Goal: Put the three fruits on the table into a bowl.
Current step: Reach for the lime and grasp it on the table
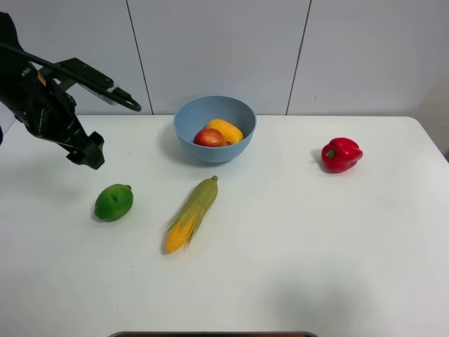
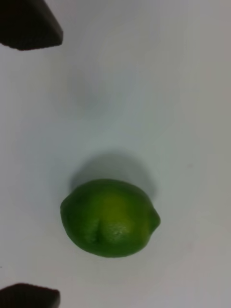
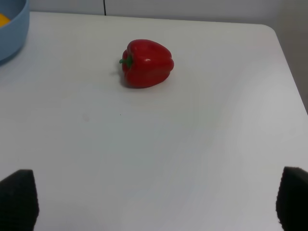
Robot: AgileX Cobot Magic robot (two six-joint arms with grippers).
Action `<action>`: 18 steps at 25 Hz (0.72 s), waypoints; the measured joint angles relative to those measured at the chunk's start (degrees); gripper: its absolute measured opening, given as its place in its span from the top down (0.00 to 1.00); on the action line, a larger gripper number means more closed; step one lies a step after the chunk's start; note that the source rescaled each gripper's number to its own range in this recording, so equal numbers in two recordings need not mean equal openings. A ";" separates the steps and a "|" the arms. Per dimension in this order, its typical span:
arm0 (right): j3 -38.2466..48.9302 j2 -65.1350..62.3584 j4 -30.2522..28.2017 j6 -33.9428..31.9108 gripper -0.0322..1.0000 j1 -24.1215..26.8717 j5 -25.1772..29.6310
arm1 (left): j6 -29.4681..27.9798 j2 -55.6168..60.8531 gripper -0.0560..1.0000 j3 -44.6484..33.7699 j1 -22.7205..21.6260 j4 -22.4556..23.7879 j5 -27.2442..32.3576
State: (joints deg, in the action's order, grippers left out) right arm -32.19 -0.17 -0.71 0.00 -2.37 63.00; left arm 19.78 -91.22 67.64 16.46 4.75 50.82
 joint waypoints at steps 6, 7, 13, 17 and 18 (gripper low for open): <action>0.00 0.00 0.00 0.00 0.00 0.00 0.00 | -0.08 -3.41 0.00 -2.58 0.58 -0.88 -1.88; 0.00 0.00 0.00 0.00 0.00 0.00 0.00 | -0.08 -3.59 0.00 -3.10 0.66 -1.40 -2.66; 0.00 0.00 0.00 0.00 0.00 0.00 0.00 | -0.08 -3.89 0.00 -6.60 0.77 -3.41 -8.59; 0.00 0.00 0.00 0.00 0.00 0.00 0.00 | -0.08 -6.12 0.00 -7.80 0.77 -3.41 -10.57; 0.00 0.00 0.00 0.00 0.00 0.00 0.00 | -0.13 -6.76 0.00 -7.85 0.77 -3.35 -11.10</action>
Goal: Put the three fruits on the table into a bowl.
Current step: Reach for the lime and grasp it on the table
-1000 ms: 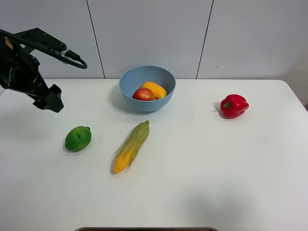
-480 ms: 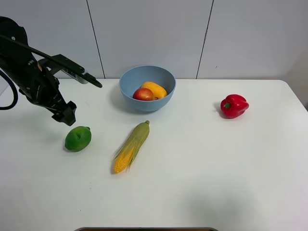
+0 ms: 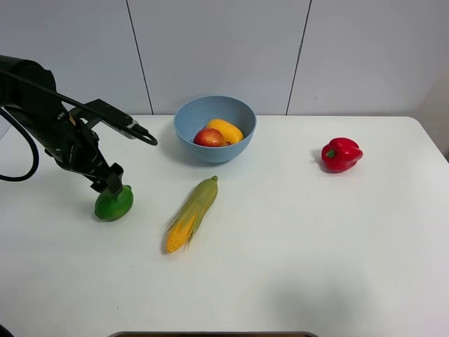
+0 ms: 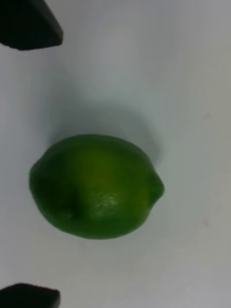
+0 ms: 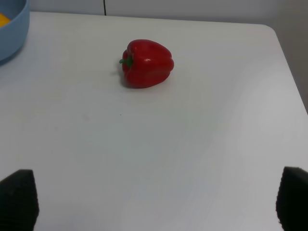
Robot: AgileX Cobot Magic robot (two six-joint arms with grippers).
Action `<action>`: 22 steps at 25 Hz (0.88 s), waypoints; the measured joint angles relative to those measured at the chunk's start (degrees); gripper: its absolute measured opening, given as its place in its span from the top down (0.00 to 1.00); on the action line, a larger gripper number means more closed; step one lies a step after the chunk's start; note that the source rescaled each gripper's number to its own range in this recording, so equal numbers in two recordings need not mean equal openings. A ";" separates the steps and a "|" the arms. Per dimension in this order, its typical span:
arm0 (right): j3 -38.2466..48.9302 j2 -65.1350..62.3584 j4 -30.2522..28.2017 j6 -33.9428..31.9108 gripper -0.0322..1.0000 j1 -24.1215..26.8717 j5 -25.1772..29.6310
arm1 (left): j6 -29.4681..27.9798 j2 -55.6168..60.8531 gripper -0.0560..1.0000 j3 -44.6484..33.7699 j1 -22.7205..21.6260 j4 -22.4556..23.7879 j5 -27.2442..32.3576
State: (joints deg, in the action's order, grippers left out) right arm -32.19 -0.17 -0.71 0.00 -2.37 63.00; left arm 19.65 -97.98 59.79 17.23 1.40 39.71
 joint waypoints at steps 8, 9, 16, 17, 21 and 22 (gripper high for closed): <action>0.00 0.00 0.00 0.00 0.00 0.00 0.00 | -0.04 -4.06 0.00 -0.50 0.00 0.17 -2.41; 0.00 0.00 0.00 0.00 0.00 0.00 0.00 | -0.04 -4.55 0.00 -0.50 0.00 0.23 -2.53; 0.00 0.00 0.00 0.00 0.00 0.00 0.00 | -0.07 -7.01 0.00 -0.54 0.00 0.35 -4.38; 0.00 0.00 0.00 0.00 0.00 0.00 0.00 | -0.07 -7.33 0.00 -0.54 0.00 0.35 -4.63; 0.00 0.00 0.00 0.00 0.00 0.00 0.00 | -0.07 -9.05 0.00 -0.61 0.00 0.35 -5.31; 0.00 0.00 0.00 0.00 0.00 0.00 0.00 | -0.07 -9.55 0.00 -0.61 0.00 0.35 -5.43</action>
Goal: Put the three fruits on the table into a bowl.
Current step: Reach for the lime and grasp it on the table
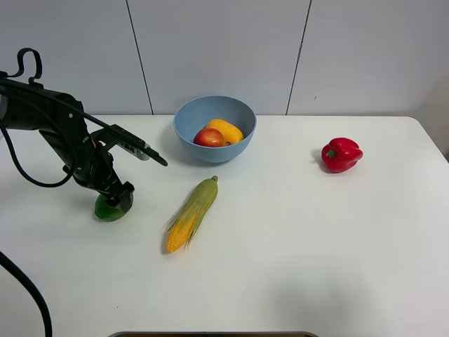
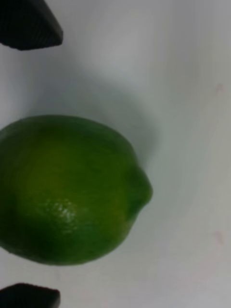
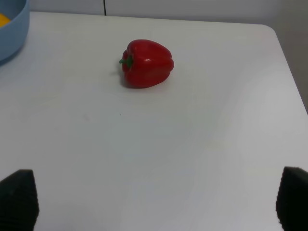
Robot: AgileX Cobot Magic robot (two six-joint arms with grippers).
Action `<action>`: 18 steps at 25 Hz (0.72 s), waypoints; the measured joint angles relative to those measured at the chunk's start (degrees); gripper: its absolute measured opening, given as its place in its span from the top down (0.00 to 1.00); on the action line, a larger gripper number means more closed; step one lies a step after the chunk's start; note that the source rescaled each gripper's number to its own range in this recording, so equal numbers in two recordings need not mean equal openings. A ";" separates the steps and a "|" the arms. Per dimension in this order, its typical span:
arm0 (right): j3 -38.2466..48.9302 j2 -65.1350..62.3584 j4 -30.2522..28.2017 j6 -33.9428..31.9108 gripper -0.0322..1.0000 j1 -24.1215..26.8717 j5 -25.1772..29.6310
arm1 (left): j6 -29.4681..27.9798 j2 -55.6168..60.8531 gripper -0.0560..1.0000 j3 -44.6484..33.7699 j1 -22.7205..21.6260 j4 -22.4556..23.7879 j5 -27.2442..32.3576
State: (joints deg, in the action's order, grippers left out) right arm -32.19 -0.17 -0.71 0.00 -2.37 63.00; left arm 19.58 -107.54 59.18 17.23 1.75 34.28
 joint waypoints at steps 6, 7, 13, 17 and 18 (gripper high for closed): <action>0.00 0.00 0.00 0.00 0.00 0.00 0.00 | 0.00 -2.47 0.00 0.00 0.00 0.00 -1.10; 0.00 0.00 0.00 0.00 0.00 0.00 0.00 | 0.00 -2.68 0.00 0.00 0.00 0.00 -1.41; 0.00 0.00 0.00 0.00 0.00 0.00 0.00 | 0.00 -4.95 0.00 -0.71 0.00 -0.28 -3.91; 0.00 0.00 0.00 0.00 0.00 0.00 0.00 | 0.00 -6.25 0.00 -0.82 0.00 -0.35 -5.02; 0.00 0.00 0.00 0.00 0.00 0.00 0.00 | 0.00 -6.24 0.00 -0.82 0.00 -0.35 -5.40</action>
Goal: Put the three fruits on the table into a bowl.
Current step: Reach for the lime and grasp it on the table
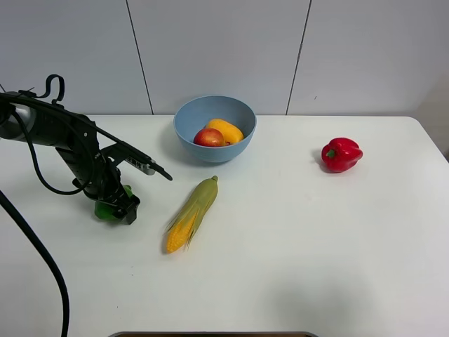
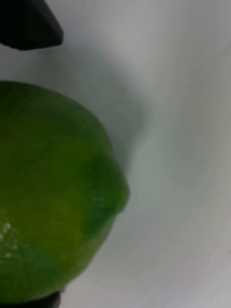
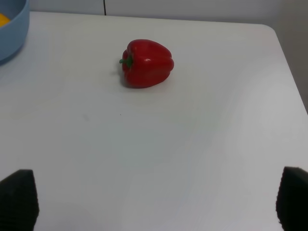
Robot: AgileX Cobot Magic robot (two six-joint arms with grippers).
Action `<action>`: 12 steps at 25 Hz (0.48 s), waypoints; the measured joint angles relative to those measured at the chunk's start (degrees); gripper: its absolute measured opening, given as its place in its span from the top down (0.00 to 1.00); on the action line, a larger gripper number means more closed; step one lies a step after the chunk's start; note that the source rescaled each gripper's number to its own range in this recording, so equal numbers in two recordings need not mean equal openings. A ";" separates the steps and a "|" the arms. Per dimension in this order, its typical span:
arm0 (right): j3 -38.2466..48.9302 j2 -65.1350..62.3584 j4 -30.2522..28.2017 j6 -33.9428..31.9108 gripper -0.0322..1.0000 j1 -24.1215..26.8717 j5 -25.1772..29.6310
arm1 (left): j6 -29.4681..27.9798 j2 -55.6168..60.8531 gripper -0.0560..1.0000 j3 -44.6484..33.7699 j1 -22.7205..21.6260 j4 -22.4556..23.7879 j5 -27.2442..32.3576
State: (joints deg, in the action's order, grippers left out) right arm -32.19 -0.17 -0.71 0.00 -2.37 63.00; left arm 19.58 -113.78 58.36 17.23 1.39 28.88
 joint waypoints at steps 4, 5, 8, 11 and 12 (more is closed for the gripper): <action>0.00 0.00 0.00 0.00 0.00 0.00 0.00 | 0.00 0.00 0.00 -0.38 0.00 0.00 -0.79; 0.00 0.00 0.00 0.00 0.00 0.00 0.00 | -0.05 0.00 0.00 -0.38 0.00 0.00 -0.90; 0.00 0.00 0.00 0.00 0.00 0.00 0.00 | -0.05 0.00 0.00 -0.38 0.00 0.00 -1.02; 0.00 0.00 0.00 0.00 0.00 0.00 0.00 | -0.05 0.00 0.00 -0.38 0.00 0.00 -1.02; 0.00 0.00 0.00 0.00 0.00 0.00 0.00 | -0.05 0.00 0.03 -0.38 0.00 0.00 -1.04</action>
State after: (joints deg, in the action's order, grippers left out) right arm -32.19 -0.17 -0.71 0.00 -2.37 63.00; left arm 19.53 -113.78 57.98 17.23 1.39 27.84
